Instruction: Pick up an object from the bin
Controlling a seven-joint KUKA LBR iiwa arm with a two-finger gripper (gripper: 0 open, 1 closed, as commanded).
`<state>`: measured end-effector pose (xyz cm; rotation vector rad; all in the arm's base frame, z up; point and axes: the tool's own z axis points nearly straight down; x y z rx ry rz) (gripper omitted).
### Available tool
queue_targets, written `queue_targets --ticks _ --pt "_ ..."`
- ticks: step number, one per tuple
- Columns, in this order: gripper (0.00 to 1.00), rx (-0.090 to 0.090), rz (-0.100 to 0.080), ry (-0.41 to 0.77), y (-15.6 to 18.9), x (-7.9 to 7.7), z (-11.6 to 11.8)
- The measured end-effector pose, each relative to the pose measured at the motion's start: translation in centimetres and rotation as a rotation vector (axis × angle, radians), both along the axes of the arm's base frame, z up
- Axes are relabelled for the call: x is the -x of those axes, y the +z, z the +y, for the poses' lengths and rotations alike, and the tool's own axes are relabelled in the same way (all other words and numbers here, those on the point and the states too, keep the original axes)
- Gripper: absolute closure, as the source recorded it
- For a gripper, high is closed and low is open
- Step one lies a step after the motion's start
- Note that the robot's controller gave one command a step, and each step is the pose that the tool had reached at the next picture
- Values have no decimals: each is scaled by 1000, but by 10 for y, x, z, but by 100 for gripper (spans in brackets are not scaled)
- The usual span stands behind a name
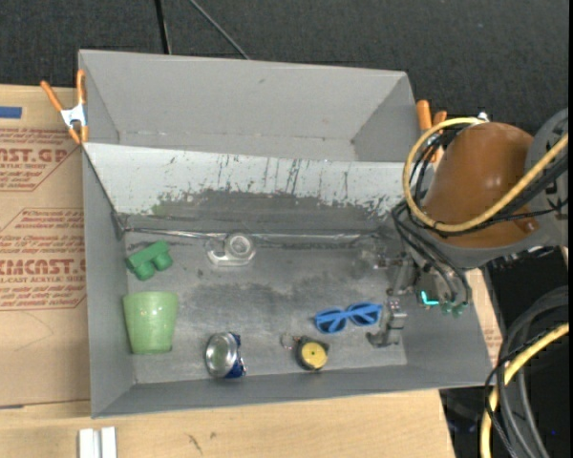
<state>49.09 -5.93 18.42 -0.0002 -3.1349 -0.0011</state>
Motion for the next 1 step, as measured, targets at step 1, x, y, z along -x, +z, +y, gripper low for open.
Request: queue_targets --ticks 1 --pt "0 1 -1 -262 -118 -14 1"
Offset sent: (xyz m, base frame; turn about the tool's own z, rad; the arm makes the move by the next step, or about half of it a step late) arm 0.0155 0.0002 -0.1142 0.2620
